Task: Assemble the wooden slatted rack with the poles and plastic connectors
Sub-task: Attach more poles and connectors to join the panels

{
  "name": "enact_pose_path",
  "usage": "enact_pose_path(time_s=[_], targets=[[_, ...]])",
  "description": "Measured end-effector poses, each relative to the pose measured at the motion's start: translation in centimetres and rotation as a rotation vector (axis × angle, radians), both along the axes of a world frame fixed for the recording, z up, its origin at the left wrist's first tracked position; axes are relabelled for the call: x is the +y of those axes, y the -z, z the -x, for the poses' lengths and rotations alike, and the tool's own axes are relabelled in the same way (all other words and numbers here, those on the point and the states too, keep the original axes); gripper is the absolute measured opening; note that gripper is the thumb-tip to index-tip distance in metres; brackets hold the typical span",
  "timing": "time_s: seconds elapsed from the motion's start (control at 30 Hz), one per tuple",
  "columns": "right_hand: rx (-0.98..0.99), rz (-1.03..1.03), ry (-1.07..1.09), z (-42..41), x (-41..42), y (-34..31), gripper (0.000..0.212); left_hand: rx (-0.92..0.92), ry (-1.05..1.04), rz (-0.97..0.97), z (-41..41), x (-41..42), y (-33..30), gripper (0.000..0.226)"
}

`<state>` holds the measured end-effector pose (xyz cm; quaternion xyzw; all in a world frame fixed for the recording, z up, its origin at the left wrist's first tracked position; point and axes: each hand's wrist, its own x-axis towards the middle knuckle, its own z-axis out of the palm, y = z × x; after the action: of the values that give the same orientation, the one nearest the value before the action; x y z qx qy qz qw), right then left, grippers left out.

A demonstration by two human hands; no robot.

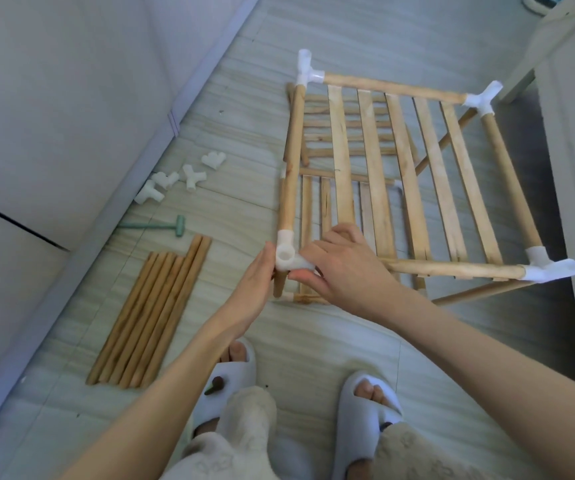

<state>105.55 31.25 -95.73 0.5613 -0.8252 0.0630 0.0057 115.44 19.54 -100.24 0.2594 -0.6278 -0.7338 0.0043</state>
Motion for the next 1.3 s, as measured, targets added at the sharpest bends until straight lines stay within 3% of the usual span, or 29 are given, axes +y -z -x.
enact_pose_path(time_s=[0.07, 0.17, 0.27, 0.43, 0.5, 0.57, 0.7, 1.3], targets=[[-0.015, 0.01, 0.063, 0.2, 0.9, -0.2, 0.056, 0.057, 0.005, -0.027, -0.6, -0.3, -0.2, 0.037], [-0.048, -0.01, 0.106, 0.9, 2.4, -0.5, 0.062, 0.163, 0.088, -0.022, -1.5, -0.7, -0.6, 0.06], [-0.065, 0.032, 0.082, 1.1, 3.6, -0.1, 0.045, 0.165, 0.129, 0.089, -1.8, -0.8, -1.5, 0.082], [0.025, 0.111, 0.084, 0.7, 4.9, 0.9, 0.032, 0.206, 0.054, 0.341, -1.7, -0.8, -1.7, 0.091], [0.038, 0.146, 0.124, 0.6, 5.0, 1.1, 0.033, 0.235, 0.133, 0.567, -1.5, -0.2, -2.0, 0.08], [0.053, 0.159, 0.148, 0.5, 4.9, 1.2, 0.031, 0.344, 0.204, 0.802, -1.1, 0.2, -1.9, 0.051], [0.041, 0.194, 0.164, 0.3, 5.1, 1.5, 0.026, 0.467, 0.208, 1.021, -0.5, 0.2, -1.1, 0.03], [-0.062, 0.262, 0.22, -0.3, 5.3, 1.4, 0.022, 0.333, 0.113, 1.063, -1.0, 1.5, -1.0, 0.025]])
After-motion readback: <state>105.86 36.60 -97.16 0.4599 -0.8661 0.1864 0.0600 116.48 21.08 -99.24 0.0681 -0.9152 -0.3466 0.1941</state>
